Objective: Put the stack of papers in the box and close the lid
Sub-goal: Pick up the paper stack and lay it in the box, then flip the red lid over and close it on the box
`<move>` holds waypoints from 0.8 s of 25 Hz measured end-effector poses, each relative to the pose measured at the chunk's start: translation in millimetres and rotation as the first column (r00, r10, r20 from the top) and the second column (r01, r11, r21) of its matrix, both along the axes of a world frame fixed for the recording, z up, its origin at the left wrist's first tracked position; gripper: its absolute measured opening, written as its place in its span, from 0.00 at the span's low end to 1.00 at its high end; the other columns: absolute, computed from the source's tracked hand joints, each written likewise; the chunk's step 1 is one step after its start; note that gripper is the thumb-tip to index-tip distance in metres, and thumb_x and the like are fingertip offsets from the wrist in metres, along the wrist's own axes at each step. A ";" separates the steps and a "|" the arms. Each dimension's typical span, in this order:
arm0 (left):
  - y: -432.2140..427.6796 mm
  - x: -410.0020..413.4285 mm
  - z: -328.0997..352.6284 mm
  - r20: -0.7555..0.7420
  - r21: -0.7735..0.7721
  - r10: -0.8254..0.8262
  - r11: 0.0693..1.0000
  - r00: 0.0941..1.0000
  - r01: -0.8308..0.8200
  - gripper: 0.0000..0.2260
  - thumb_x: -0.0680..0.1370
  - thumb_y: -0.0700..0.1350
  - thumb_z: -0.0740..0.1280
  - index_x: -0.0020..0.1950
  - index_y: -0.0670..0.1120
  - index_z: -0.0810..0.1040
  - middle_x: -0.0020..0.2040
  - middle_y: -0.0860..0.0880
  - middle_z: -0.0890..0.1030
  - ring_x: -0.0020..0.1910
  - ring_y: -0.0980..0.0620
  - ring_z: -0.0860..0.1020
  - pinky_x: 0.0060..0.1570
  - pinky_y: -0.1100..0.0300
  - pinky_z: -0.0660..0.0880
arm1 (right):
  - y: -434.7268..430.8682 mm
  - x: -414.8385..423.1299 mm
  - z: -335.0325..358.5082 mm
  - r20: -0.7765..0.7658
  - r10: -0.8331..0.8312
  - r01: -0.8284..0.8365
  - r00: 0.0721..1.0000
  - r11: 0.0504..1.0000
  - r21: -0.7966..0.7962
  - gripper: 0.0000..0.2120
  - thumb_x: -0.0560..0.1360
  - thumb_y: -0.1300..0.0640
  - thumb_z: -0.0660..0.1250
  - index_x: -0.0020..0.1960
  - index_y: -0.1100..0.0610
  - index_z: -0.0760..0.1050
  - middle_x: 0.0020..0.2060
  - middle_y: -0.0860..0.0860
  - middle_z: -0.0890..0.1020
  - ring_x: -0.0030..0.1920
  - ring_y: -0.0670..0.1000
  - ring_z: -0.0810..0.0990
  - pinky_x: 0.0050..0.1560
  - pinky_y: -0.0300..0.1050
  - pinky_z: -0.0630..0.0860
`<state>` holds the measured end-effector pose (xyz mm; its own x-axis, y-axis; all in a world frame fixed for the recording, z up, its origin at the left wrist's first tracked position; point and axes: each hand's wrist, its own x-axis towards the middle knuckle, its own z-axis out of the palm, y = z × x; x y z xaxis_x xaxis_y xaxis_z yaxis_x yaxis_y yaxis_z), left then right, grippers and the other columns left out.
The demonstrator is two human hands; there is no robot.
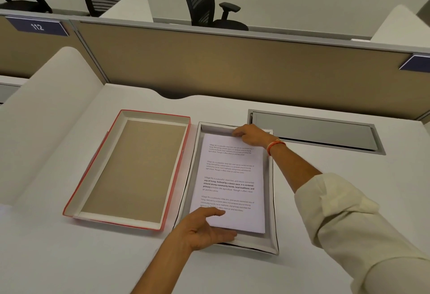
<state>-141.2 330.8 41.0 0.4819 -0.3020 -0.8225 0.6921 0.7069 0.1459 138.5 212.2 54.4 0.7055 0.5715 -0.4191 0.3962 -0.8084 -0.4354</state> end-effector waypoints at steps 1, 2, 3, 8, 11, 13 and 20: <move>3.0 0.5 4.5 0.003 -0.011 -0.011 1.000 1.000 0.011 0.22 0.72 0.31 0.69 0.65 0.41 0.70 0.65 0.27 0.71 0.60 0.24 0.74 0.63 0.32 0.71 | 1.1 -1.2 3.3 -0.001 -0.020 0.020 1.000 1.000 0.011 0.19 0.81 0.66 0.55 0.70 0.60 0.73 0.70 0.58 0.73 0.70 0.60 0.71 0.72 0.51 0.66; 7.3 1.7 9.8 0.010 -0.008 -0.026 1.000 1.000 0.026 0.22 0.72 0.32 0.70 0.65 0.38 0.69 0.65 0.26 0.71 0.60 0.25 0.75 0.63 0.33 0.71 | 3.1 -3.4 6.9 -0.009 -0.044 0.044 0.999 0.998 0.037 0.20 0.81 0.67 0.54 0.71 0.60 0.72 0.71 0.57 0.73 0.71 0.60 0.70 0.74 0.51 0.65; 12.5 3.8 15.4 0.028 0.014 -0.042 0.999 0.999 0.042 0.22 0.72 0.33 0.71 0.64 0.34 0.69 0.64 0.26 0.72 0.59 0.27 0.77 0.62 0.34 0.73 | 5.7 -7.1 10.6 -0.026 -0.075 0.077 0.997 0.994 0.081 0.21 0.80 0.68 0.54 0.71 0.60 0.71 0.71 0.57 0.73 0.72 0.58 0.70 0.75 0.51 0.65; 53.2 21.5 37.1 0.308 0.344 -0.061 0.937 0.949 -0.052 0.16 0.74 0.35 0.70 0.60 0.32 0.75 0.58 0.35 0.82 0.58 0.40 0.82 0.60 0.49 0.79 | 24.8 -51.2 15.3 -0.224 -0.262 0.331 0.939 0.866 0.374 0.23 0.77 0.73 0.54 0.70 0.63 0.71 0.68 0.59 0.76 0.69 0.56 0.74 0.72 0.48 0.69; 88.2 28.4 41.6 0.445 0.541 -0.080 0.818 0.892 -0.197 0.16 0.76 0.35 0.68 0.63 0.37 0.73 0.60 0.39 0.82 0.59 0.45 0.82 0.63 0.51 0.76 | 42.7 -85.6 6.0 -0.361 -0.285 0.431 0.888 0.788 0.439 0.23 0.78 0.70 0.57 0.72 0.62 0.69 0.69 0.57 0.75 0.69 0.55 0.74 0.72 0.49 0.69; 115.7 29.0 40.3 0.479 0.682 -0.154 0.685 0.864 -0.255 0.17 0.76 0.37 0.69 0.65 0.41 0.73 0.60 0.43 0.83 0.60 0.47 0.81 0.64 0.52 0.74 | 55.6 -106.1 -1.0 -0.423 -0.296 0.485 0.856 0.743 0.461 0.24 0.77 0.70 0.60 0.73 0.61 0.67 0.69 0.56 0.74 0.69 0.54 0.74 0.71 0.50 0.71; 210.5 17.1 17.8 0.373 0.926 -0.363 0.202 0.854 -0.319 0.18 0.78 0.36 0.67 0.67 0.44 0.73 0.65 0.45 0.79 0.63 0.48 0.78 0.65 0.50 0.74 | 106.8 -177.1 -19.6 -0.596 -0.246 0.606 0.764 0.592 0.532 0.27 0.74 0.71 0.66 0.70 0.57 0.68 0.62 0.46 0.76 0.62 0.47 0.76 0.56 0.33 0.76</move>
